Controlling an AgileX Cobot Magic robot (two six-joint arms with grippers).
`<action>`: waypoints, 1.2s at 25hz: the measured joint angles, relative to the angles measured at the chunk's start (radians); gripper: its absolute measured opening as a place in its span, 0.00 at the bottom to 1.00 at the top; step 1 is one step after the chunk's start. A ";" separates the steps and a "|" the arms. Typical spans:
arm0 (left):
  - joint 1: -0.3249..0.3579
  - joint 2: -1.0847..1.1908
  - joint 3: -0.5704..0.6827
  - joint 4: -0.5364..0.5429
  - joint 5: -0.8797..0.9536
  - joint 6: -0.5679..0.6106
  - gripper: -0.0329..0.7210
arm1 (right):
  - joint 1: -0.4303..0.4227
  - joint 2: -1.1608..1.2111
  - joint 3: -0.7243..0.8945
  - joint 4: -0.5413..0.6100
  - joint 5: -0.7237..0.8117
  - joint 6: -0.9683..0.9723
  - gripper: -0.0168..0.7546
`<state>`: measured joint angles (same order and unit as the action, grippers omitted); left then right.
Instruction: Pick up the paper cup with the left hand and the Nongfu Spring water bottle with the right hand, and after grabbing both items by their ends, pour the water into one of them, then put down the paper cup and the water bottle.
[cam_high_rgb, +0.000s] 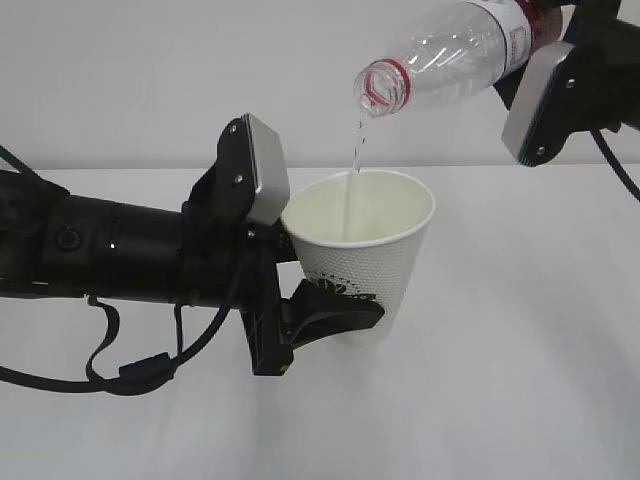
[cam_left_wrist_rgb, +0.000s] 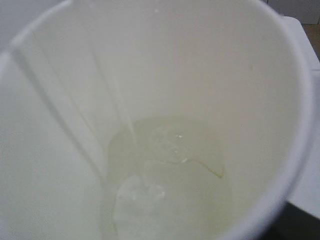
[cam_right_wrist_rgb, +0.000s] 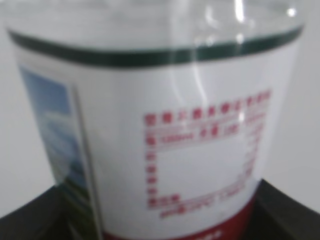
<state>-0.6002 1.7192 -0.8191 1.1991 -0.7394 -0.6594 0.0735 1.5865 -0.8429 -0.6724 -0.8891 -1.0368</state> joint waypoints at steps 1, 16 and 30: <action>0.000 0.000 0.000 0.000 0.000 0.000 0.69 | 0.000 0.000 0.000 0.000 0.000 0.000 0.70; 0.000 0.000 0.000 0.000 0.000 0.000 0.69 | 0.000 0.000 0.000 0.002 0.000 -0.004 0.70; 0.000 0.000 0.000 0.000 0.000 0.000 0.68 | 0.000 0.000 0.000 0.002 0.000 -0.004 0.70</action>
<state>-0.6002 1.7192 -0.8191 1.1991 -0.7394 -0.6594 0.0735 1.5865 -0.8429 -0.6705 -0.8891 -1.0407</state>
